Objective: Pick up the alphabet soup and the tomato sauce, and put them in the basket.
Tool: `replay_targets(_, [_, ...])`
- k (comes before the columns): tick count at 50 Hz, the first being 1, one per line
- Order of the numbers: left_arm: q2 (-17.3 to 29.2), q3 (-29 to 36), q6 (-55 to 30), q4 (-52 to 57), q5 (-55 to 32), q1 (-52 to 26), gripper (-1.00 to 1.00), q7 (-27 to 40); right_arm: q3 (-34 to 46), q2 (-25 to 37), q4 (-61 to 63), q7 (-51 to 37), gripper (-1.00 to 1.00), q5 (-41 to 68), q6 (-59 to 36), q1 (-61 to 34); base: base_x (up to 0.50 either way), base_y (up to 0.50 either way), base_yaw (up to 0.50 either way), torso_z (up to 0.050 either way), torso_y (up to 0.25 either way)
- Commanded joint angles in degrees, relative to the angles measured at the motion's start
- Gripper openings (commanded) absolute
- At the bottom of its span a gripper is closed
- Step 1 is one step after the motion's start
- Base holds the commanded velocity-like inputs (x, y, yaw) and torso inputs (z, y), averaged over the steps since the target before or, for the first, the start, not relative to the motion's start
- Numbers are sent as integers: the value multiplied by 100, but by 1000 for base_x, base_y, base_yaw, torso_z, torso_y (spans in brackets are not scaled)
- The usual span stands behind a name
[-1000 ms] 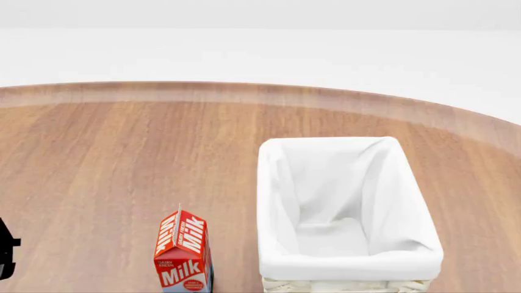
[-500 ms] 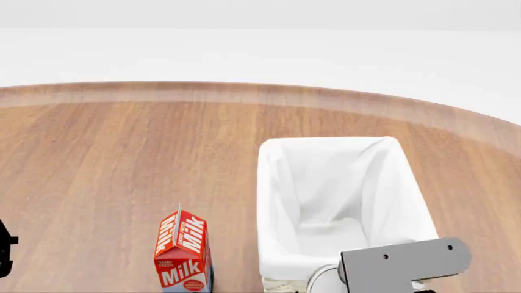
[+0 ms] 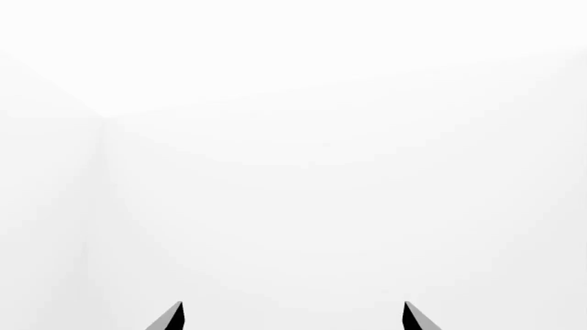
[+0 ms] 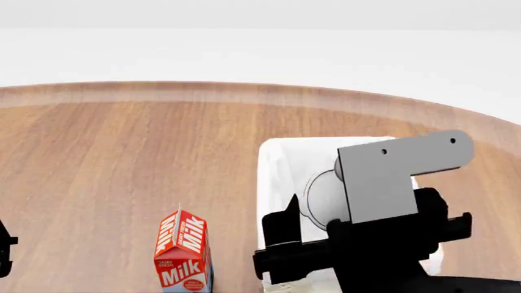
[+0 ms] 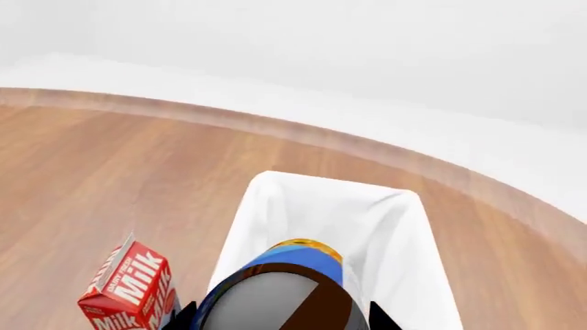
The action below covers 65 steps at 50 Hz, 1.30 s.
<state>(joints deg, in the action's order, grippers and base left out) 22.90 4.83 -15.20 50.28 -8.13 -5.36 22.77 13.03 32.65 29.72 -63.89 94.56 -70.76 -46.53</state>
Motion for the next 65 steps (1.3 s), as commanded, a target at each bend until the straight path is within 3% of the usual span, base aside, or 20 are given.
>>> replay_targets(1, [23, -2, 20, -11, -17, 9, 100, 17, 253, -191, -615, 993, -100, -1156, 15, -590, 0, 0, 0, 0, 0])
replay_targets(22, [59, -6, 11, -11, -56, -2, 100, 57, 1425, -534, -2762, 3244, -100, -3563, 1416, -866, 0, 0, 0, 0, 0])
replay_targets(34, [77, -25, 99, -85, -74, 53, 100, 68, 1774, -864, -4279, 4132, -100, -4274, 2238, -1106, 0, 0, 0, 0, 1])
replay_targets(50, [93, 33, 88, -120, -82, 10, 100, 75, 2066, -1345, -6426, 4907, -100, -5046, 3303, -1449, 0, 0, 0, 0, 1])
replay_targets(65, [110, 39, 123, -137, -95, 34, 100, 98, 2297, -1573, -7262, 5189, -100, -5318, 3581, -1492, 0, 0, 0, 1, 1])
